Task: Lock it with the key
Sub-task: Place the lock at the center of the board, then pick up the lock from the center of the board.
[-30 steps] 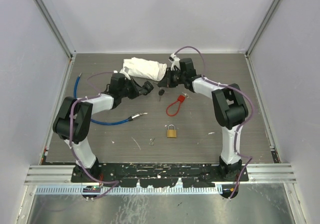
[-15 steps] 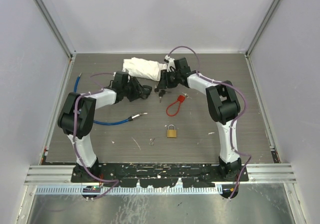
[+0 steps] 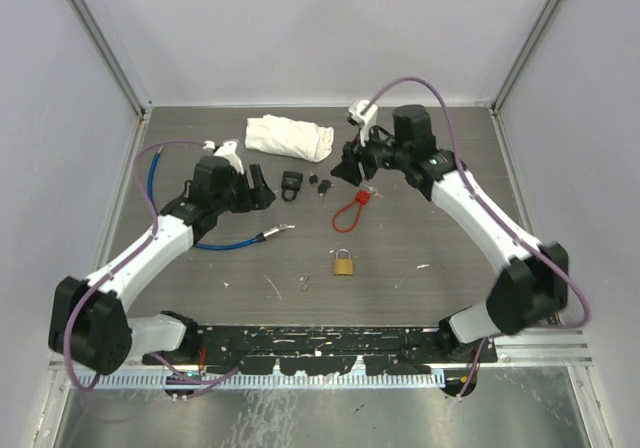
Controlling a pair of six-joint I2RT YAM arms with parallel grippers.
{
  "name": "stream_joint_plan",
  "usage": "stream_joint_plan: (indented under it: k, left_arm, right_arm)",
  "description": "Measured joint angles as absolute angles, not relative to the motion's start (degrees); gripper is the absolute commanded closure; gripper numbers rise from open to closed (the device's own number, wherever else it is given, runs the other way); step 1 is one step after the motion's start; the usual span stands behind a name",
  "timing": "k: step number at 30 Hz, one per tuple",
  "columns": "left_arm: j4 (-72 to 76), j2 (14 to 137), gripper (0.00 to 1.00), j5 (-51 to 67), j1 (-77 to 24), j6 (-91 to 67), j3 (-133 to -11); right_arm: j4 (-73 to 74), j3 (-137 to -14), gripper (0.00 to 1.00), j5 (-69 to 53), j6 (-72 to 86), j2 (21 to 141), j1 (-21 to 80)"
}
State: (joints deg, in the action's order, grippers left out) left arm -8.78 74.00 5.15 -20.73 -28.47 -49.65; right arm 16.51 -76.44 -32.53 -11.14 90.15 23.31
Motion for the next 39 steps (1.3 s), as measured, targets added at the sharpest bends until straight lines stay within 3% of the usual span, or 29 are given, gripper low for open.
stream_joint_plan:
  k: [4,7,9,12,22,30,35,39]
  left_arm:
    - [-16.71,67.94,0.28,2.09,-27.49,-19.92,-49.82]
    - [-23.2,67.37,0.22,-1.19,-34.2,-11.55,-52.77]
    - [-27.92,68.4,0.08,-3.09,-38.09,-4.51,-56.05]
    - [-32.77,70.87,0.05,-5.02,-39.75,2.94,-59.68]
    - [-42.61,91.44,0.32,-5.65,-37.39,14.24,-62.5]
    - [-41.43,94.74,0.45,-2.24,-34.79,17.15,-64.31]
    - [-39.94,98.91,0.62,0.99,-32.21,17.39,-64.77]
    - [-38.98,101.82,0.64,2.0,-31.44,17.41,-64.93]
  right_arm:
    - [14.87,-66.67,0.22,-42.94,-18.59,74.11,23.29]
    - [12.27,-57.36,0.21,-49.8,-22.96,65.89,22.5]
    - [12.27,-52.95,0.21,-54.41,-25.1,63.77,20.36]
    - [12.27,-51.27,0.21,-58.17,-26.22,65.56,16.05]
    - [12.23,-51.09,0.21,-63.26,-26.89,67.24,11.51]
    - [12.27,-51.09,0.21,-64.55,-27.07,67.94,11.49]
    - [12.38,-51.09,0.21,-65.1,-27.09,68.58,11.49]
    - [13.02,-51.09,0.21,-65.63,-27.38,69.21,11.51]
